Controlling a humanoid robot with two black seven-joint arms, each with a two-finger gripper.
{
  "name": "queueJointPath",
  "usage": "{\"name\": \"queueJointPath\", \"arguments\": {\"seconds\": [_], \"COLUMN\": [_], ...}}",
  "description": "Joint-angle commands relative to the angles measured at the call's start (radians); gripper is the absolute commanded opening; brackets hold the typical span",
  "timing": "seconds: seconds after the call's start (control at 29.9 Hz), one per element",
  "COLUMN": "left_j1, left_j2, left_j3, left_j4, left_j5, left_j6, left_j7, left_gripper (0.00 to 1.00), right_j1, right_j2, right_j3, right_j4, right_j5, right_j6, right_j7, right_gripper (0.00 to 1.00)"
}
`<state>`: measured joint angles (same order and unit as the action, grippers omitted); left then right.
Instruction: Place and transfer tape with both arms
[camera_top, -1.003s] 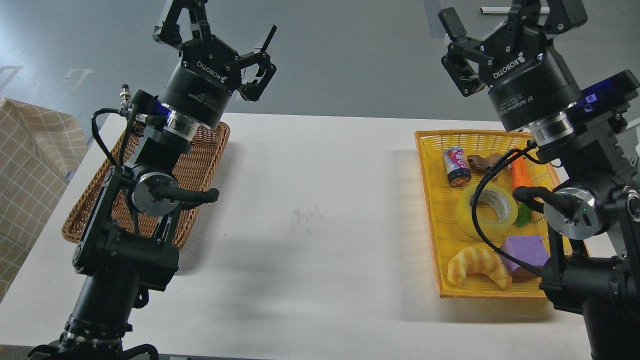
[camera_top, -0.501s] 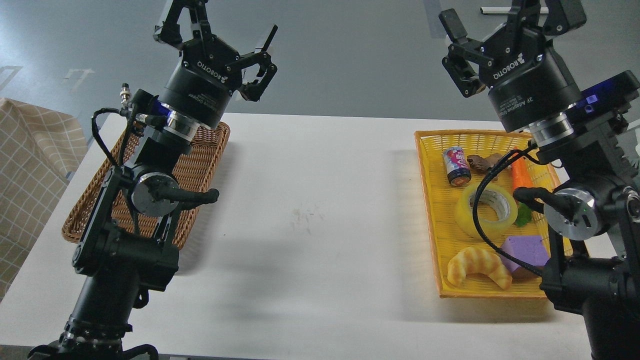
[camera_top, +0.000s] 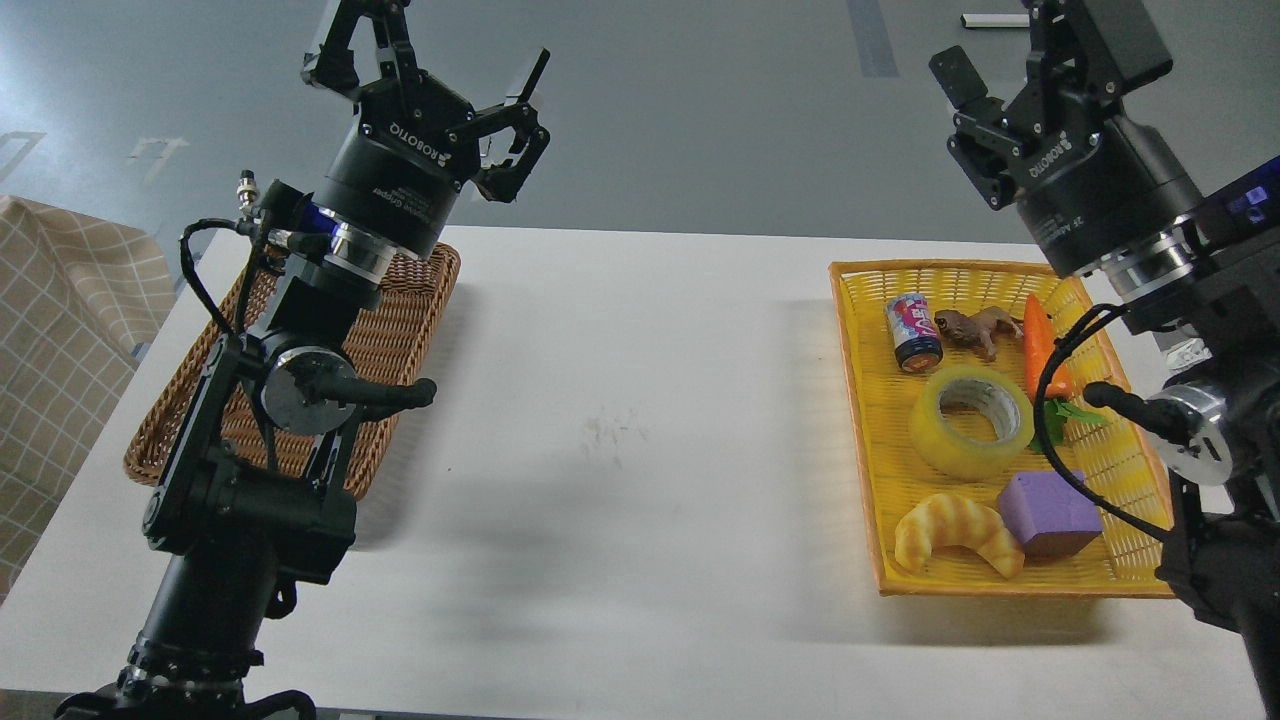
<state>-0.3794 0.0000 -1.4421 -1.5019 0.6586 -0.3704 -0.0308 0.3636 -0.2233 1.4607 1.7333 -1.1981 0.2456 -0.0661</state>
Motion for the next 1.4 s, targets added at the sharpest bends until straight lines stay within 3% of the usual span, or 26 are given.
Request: {"name": "queueJointPath", "arguments": {"seconds": [0.0, 0.17, 0.33, 0.67, 0.74, 0.84, 1.0, 1.14, 1.2, 1.37], "left_j1": [0.001, 0.001, 0.008, 0.007, 0.002, 0.002, 0.004, 0.005, 0.005, 0.007], "left_j2": [0.000, 0.000, 0.000, 0.000, 0.000, 0.000, 0.000, 0.000, 0.000, 0.000], "left_j3": [-0.001, -0.017, -0.017, -0.017, -0.015, -0.018, -0.035, -0.035, -0.034, -0.034], "left_j4": [0.000, 0.000, 0.000, 0.000, -0.003, -0.003, -0.006, -0.008, -0.008, -0.008], "left_j5": [-0.001, -0.001, -0.001, 0.001, 0.003, 0.004, 0.003, 0.003, 0.003, 0.003], "left_j6": [-0.002, -0.004, -0.004, -0.001, 0.001, 0.004, 0.004, 0.004, 0.004, 0.004], "left_j7": [0.000, 0.000, 0.000, -0.001, -0.001, -0.001, -0.003, -0.001, -0.001, -0.001], "left_gripper": [0.98, 0.98, 0.98, 0.98, 0.98, 0.98, 0.98, 0.98, 0.98, 0.98], "right_j1": [-0.020, -0.103, -0.187, -0.242, -0.250, -0.265, -0.279, -0.290, -0.304, -0.348], "right_j2": [-0.170, -0.434, -0.549, -0.554, -0.576, -0.556, -0.554, -0.579, -0.611, -0.628], "right_j3": [-0.029, -0.045, -0.017, 0.145, 0.168, 0.173, 0.196, 0.196, 0.191, 0.181], "right_j4": [-0.001, -0.001, -0.003, -0.021, -0.078, -0.090, -0.083, -0.078, -0.081, -0.081], "right_j5": [-0.001, -0.035, -0.075, -0.066, -0.066, -0.064, -0.072, -0.080, -0.127, -0.328], "right_j6": [0.003, 0.003, 0.000, 0.043, 0.105, 0.109, 0.106, 0.106, 0.107, 0.121], "right_j7": [-0.001, -0.001, 0.000, 0.072, 0.139, 0.180, 0.174, 0.115, 0.050, 0.028], "right_gripper": [1.00, 1.00, 1.00, 1.00, 1.00, 1.00, 1.00, 1.00, 1.00, 1.00]}}
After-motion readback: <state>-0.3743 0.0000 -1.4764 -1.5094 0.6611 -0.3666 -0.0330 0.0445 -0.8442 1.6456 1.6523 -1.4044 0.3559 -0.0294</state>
